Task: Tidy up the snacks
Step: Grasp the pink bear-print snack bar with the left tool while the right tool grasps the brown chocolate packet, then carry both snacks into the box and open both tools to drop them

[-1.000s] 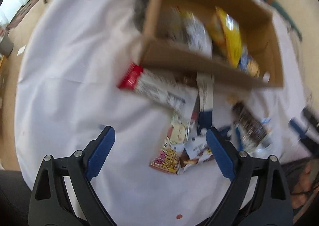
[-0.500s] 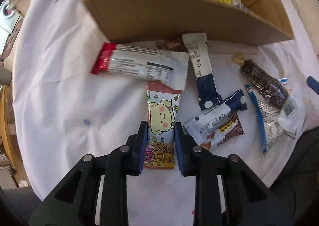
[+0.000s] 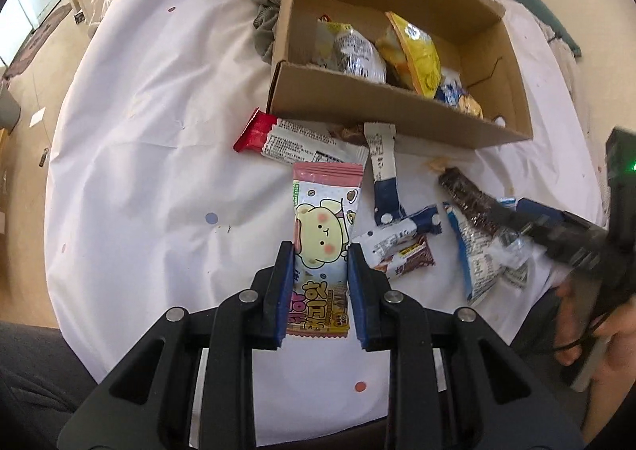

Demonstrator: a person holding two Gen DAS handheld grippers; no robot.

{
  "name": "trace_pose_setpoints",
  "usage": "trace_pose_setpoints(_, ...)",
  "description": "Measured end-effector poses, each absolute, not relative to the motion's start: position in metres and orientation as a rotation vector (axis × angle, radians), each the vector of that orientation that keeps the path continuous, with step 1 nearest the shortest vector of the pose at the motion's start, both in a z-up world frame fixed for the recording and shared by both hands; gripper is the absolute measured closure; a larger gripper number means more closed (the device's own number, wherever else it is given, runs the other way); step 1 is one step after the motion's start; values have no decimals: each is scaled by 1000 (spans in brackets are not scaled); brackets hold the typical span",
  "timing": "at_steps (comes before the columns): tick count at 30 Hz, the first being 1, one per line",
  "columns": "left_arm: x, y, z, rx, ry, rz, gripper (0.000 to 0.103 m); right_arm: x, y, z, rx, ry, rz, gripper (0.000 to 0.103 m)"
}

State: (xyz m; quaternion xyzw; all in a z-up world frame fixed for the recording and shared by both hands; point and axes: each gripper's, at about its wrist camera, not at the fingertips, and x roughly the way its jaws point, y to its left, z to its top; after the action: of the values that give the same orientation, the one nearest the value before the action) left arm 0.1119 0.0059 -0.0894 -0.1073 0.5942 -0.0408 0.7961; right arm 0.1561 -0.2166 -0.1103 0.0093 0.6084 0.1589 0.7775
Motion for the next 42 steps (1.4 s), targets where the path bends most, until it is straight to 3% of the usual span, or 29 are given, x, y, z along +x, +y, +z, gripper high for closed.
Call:
trace_pose_setpoints(6,116,6,-83,-276,1266,-114,81,153,-195,-144,-189,1394,330,11)
trace_pose_setpoints(12,119,0,-83,-280,1267,-126,81,168,-198,-159,-147,1422,304,12)
trace_pose_setpoints(16,120,4,-84,-294,1265,-113,81,170,-197,-162,-135,1423,317,36)
trace_pose_setpoints(24,121,6,-84,-292,1260,-97,80,167,-210,-141,-57,1372,379,47)
trace_pose_setpoints(42,122,5,-90,-249,1263,-57,81,142,-227,-95,178,1318,509,51)
